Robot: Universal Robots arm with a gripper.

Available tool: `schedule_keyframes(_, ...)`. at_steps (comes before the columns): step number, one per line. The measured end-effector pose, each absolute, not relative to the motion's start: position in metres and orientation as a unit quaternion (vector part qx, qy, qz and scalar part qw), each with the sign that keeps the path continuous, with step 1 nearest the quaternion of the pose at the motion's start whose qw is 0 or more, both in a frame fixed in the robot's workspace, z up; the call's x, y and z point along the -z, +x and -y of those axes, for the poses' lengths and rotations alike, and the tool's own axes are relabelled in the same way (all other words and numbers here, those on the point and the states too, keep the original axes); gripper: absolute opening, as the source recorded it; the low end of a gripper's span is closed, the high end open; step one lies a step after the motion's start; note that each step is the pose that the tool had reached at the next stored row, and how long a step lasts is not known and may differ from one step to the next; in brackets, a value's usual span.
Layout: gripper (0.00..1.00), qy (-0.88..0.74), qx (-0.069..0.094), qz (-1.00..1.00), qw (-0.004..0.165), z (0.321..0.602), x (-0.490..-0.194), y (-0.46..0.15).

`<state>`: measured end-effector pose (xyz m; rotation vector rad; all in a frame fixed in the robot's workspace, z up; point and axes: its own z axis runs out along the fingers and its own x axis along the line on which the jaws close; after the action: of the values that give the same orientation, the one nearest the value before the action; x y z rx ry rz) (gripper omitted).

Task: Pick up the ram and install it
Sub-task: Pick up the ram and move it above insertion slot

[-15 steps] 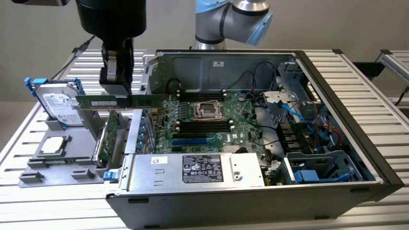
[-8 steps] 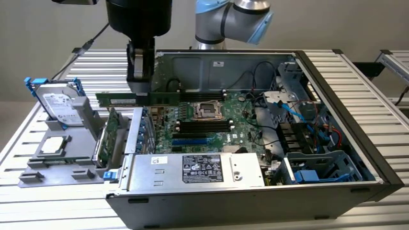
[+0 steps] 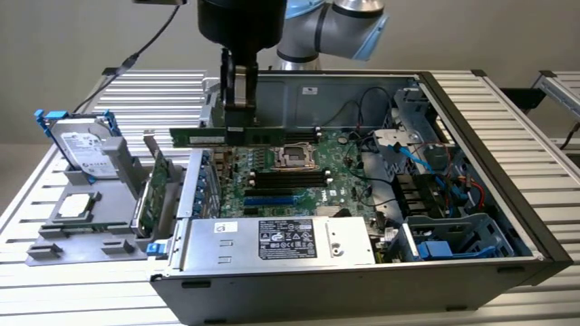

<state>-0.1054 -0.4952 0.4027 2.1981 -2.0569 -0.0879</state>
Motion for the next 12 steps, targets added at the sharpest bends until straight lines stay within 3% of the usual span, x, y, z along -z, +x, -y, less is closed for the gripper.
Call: schedule_keyframes(12, 0.14, 0.728, 0.031, 0.681, 0.064, 0.482, -0.391, -0.063)
